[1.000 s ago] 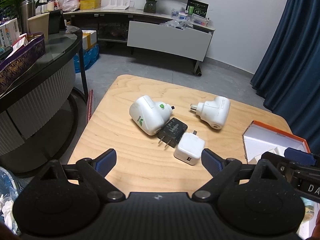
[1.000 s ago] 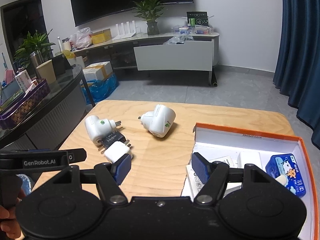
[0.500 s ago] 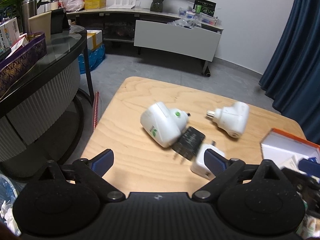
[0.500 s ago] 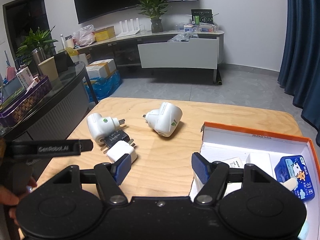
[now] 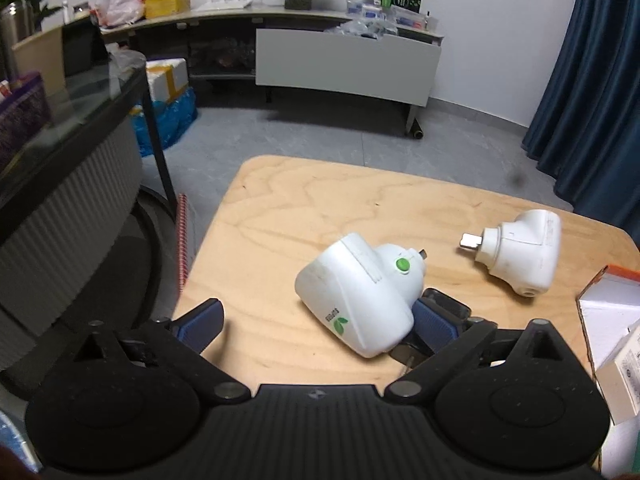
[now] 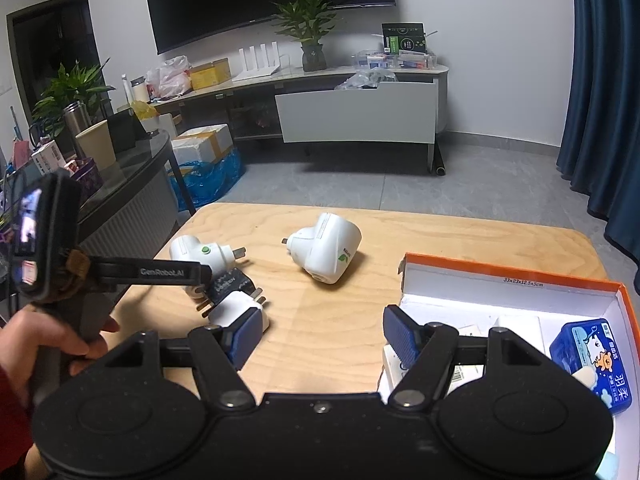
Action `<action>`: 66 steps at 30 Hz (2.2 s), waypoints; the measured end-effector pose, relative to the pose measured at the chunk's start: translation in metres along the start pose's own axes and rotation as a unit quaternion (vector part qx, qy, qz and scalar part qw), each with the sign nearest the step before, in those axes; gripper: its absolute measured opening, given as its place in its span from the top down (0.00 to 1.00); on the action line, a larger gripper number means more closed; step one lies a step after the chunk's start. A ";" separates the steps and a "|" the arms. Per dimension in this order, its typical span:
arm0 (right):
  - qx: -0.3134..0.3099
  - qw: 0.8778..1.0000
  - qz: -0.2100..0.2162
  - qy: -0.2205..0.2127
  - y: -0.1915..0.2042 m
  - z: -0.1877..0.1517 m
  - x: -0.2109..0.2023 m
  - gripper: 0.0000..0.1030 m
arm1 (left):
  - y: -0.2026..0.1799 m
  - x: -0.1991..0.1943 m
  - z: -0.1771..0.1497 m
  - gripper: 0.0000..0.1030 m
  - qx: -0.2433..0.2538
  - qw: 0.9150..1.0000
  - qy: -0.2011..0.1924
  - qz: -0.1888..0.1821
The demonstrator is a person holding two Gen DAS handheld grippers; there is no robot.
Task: Organize rigid objects
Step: 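Move left gripper to the large white plug-in adapter and close on it, then lift white adapter with left gripper while right grasps the other white adapter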
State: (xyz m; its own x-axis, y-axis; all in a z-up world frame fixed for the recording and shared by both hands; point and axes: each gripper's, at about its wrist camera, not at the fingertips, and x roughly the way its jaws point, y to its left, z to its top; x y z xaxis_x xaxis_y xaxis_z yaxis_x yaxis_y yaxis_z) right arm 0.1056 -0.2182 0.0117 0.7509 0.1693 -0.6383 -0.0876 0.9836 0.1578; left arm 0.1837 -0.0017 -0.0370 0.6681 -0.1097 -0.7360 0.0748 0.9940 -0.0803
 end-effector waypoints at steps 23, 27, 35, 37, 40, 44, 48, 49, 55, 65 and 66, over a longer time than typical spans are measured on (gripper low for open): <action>0.018 1.000 0.012 0.016 0.001 0.021 0.060 0.13 | -0.003 0.005 -0.001 0.35 0.052 0.998 -0.038 0.001; 0.016 0.999 0.010 0.028 0.001 0.031 0.084 0.11 | -0.001 -0.009 0.001 0.35 0.048 0.998 -0.046 -0.002; 0.018 0.999 -0.005 0.045 0.000 0.049 0.129 0.10 | 0.000 -0.030 -0.005 0.35 0.043 0.998 -0.053 -0.017; 0.023 0.998 0.006 0.052 -0.003 0.051 0.139 0.10 | -0.001 -0.031 -0.004 0.35 0.042 0.997 -0.058 -0.022; 0.020 0.999 0.004 0.045 -0.005 0.053 0.149 0.08 | -0.004 -0.030 -0.004 0.35 0.045 0.997 -0.062 -0.030; -0.015 0.999 -0.013 0.039 0.002 0.052 0.160 0.00 | -0.006 -0.025 -0.006 0.35 0.045 0.997 -0.059 -0.032; -0.056 0.997 -0.036 0.027 0.012 0.044 0.167 0.00 | -0.003 -0.025 -0.007 0.35 0.038 0.997 -0.059 -0.032; -0.062 0.997 -0.032 0.019 0.013 0.041 0.165 0.04 | -0.003 -0.025 -0.006 0.35 0.037 0.997 -0.058 -0.032; -0.100 0.995 -0.019 -0.001 0.030 0.032 0.158 0.09 | -0.003 -0.024 -0.007 0.35 0.038 0.997 -0.057 -0.030; -0.036 0.999 -0.009 -0.038 0.022 0.030 0.098 0.09 | -0.011 -0.042 -0.007 0.35 0.040 0.997 -0.066 -0.024; -0.032 0.999 -0.006 -0.040 0.022 0.030 0.089 0.09 | -0.014 -0.046 -0.007 0.35 0.042 0.997 -0.068 -0.025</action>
State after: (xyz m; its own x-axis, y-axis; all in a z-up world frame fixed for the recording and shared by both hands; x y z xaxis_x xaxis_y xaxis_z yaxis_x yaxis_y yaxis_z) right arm 0.1901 -0.1833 -0.0188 0.8019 0.1537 -0.5774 -0.1171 0.9880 0.1003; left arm 0.1465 -0.0101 -0.0071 0.7552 -0.1632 -0.6349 0.1674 0.9844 -0.0539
